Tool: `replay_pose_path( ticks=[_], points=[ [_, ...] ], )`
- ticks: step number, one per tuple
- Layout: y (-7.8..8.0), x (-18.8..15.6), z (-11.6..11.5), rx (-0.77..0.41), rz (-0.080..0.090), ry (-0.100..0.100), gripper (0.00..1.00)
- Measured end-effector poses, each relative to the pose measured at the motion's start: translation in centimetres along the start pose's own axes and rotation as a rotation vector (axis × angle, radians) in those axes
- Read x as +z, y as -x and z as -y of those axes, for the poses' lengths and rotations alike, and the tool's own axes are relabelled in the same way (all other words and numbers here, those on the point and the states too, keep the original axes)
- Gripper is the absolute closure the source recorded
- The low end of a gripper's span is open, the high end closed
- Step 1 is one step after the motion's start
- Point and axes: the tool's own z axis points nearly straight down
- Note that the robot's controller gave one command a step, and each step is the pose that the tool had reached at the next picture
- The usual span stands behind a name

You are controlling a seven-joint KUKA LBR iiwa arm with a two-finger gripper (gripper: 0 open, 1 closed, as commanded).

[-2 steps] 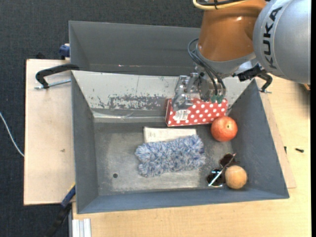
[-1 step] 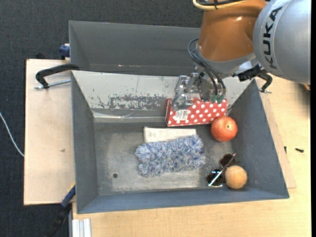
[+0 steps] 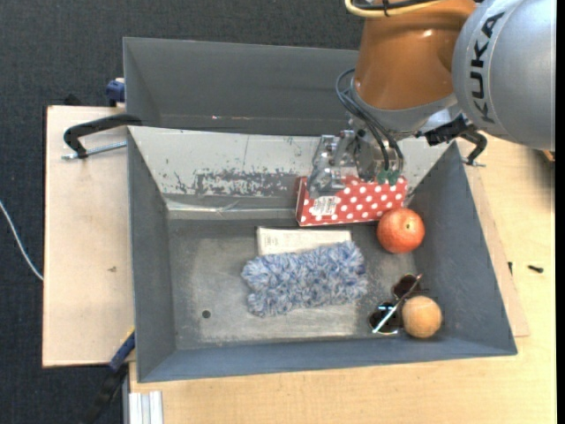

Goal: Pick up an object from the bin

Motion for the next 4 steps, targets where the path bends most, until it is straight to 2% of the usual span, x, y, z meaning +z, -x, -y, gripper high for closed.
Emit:
replay_pose_path(
  ticks=[1,2,3,4],
  points=[
    [0.0,0.0,0.0,0.0,0.0,0.0,1.0],
    [-4.9,11.4,-0.4,-0.495,0.001,-0.001,0.0],
    [-5.8,13.5,-0.5,-0.58,-0.002,0.0,1.0],
    [-5.8,13.5,-0.5,-0.58,-0.002,0.001,1.0]
  ],
)
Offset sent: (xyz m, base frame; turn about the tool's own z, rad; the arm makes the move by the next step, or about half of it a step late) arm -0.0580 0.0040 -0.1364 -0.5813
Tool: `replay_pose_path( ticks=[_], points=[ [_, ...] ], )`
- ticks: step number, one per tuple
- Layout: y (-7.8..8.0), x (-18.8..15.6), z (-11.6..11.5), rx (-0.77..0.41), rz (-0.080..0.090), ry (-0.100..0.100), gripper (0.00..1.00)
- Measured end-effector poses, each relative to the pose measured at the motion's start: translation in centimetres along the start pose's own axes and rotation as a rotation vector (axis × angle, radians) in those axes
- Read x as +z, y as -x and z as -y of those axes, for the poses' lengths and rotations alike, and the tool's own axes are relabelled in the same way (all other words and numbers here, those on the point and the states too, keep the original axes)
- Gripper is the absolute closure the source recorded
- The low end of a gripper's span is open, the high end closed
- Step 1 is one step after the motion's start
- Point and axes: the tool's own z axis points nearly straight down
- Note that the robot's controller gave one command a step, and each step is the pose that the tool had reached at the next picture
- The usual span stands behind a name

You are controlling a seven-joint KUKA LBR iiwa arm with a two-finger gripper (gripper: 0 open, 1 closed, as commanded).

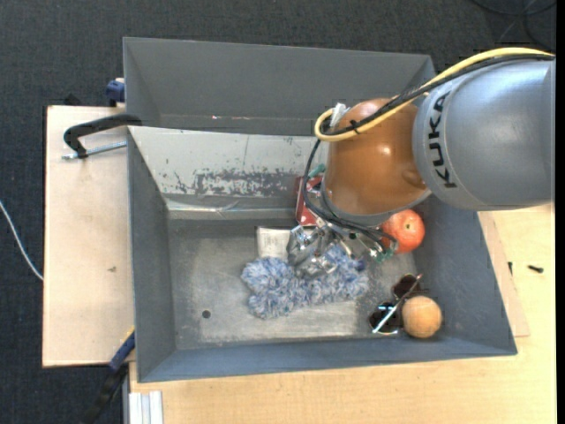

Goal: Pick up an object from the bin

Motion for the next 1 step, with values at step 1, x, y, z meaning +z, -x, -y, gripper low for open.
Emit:
replay_pose_path(
  ticks=[1],
  points=[
    [-0.27,-7.25,-0.09,0.011,0.003,-0.002,1.0]
  ],
)
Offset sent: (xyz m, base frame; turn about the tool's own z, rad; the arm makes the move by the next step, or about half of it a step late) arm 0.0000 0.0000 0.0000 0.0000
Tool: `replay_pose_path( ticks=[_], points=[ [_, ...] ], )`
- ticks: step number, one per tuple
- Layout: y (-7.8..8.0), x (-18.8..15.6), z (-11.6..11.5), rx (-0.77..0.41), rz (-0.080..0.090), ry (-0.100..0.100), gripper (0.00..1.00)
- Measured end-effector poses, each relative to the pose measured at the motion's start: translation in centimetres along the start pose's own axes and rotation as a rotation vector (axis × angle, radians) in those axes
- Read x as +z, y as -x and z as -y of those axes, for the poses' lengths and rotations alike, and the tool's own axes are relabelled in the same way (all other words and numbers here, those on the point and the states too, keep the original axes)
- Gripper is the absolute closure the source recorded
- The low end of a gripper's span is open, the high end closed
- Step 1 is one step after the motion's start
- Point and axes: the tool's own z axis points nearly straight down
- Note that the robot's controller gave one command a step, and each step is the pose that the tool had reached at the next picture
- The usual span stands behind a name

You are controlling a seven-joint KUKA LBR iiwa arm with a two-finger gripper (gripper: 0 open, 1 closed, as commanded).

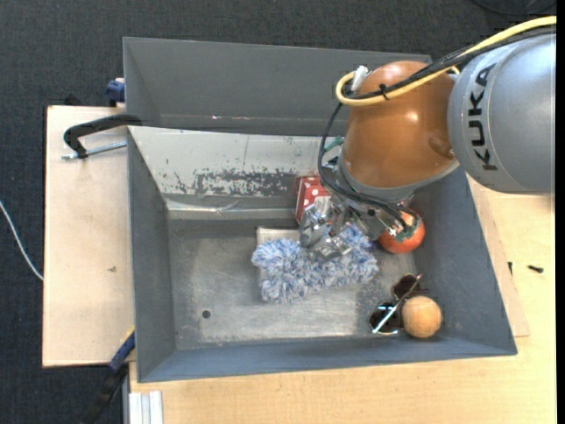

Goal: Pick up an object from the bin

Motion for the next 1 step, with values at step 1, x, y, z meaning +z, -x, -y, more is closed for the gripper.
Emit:
replay_pose_path(
  ticks=[1],
  points=[
    [0.0,0.0,0.0,0.0,0.0,0.0,1.0]
  ],
)
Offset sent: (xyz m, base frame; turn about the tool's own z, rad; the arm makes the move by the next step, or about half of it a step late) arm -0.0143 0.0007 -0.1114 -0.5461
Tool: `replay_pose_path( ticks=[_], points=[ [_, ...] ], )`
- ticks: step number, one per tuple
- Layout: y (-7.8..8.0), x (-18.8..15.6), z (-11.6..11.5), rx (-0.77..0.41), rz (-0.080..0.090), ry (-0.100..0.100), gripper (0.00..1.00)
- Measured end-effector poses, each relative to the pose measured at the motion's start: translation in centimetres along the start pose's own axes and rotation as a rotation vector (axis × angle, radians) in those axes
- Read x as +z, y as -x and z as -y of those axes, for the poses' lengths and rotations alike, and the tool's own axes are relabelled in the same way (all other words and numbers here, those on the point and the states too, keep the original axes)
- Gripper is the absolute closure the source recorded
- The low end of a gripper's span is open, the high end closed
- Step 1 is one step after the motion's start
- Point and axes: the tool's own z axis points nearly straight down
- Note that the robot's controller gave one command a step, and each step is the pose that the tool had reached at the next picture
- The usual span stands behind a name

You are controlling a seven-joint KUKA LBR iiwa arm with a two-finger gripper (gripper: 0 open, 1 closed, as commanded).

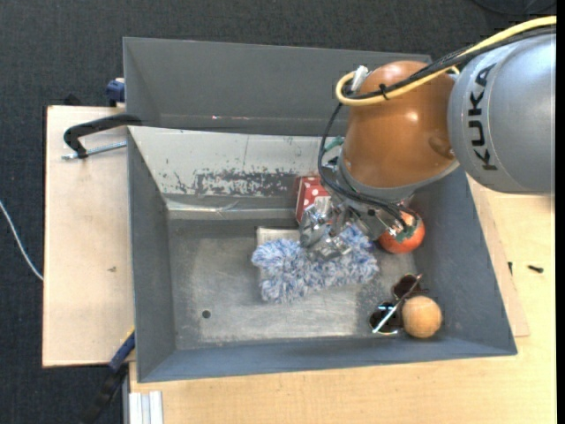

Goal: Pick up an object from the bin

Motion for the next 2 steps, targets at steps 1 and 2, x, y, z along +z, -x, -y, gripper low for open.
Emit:
replay_pose_path(
  ticks=[1,2],
  points=[
    [-0.1,2.1,-0.1,-0.124,0.005,-0.004,1.0],
    [-6.0,-10.9,0.7,-0.162,0.004,-0.005,1.0]
  ],
)
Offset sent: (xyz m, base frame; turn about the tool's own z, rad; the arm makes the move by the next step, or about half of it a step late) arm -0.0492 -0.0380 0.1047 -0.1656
